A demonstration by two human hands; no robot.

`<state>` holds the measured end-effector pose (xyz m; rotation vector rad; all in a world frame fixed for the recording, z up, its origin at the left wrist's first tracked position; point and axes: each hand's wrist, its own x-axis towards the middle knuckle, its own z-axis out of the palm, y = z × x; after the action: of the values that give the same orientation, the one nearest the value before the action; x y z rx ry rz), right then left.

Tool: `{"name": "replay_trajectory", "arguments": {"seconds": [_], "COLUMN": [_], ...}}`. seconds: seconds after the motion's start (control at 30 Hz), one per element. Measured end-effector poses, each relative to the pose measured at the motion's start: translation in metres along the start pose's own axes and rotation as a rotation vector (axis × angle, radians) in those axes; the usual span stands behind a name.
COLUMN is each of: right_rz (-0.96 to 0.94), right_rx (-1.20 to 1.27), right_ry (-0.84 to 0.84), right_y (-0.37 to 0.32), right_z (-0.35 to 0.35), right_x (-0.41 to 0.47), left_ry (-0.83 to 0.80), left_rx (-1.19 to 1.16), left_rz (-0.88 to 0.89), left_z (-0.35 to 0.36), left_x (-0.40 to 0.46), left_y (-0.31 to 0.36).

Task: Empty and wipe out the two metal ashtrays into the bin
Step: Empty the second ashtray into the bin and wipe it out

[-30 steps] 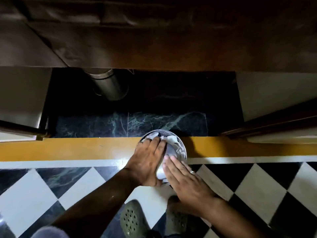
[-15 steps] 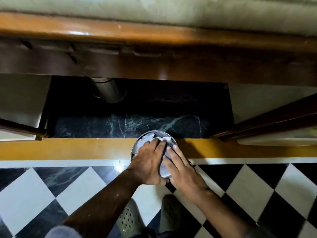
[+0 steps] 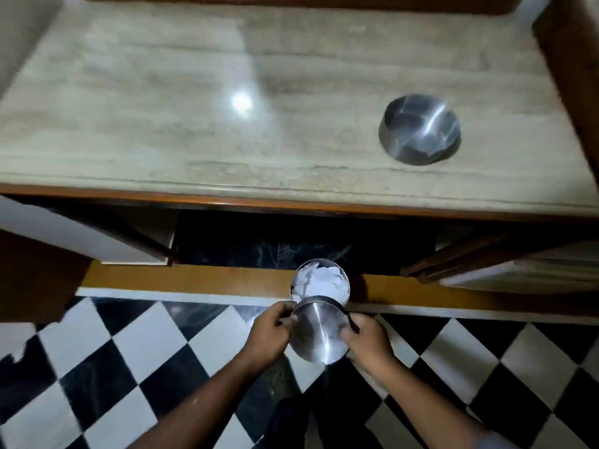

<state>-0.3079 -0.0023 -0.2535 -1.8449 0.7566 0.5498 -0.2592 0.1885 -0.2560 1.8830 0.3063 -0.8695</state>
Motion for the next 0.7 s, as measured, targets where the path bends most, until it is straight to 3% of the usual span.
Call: {"name": "replay_trajectory", "arguments": {"seconds": [0.23,0.43,0.57,0.7], "right_rz": [-0.015,-0.117,-0.188,-0.236], "right_rx": [0.197,0.214,0.240,0.282], "right_ry": [0.165,0.200,0.229,0.280], "right_y": [-0.080,-0.155,-0.202,-0.238], "right_z": [-0.031,-0.065,-0.087,-0.101], "right_x": [-0.077,-0.104,-0.105,-0.086], "left_ry": [0.110,0.176,0.190,0.273], "left_rx": [-0.154,-0.007,0.223,0.208], "left_rz": [0.128,0.252,0.380,0.384], "left_z": [-0.033,-0.058,-0.076,-0.088], "left_x": [-0.084,-0.104,-0.099,-0.078], "left_y": [0.076,0.146,0.193,0.234]}}
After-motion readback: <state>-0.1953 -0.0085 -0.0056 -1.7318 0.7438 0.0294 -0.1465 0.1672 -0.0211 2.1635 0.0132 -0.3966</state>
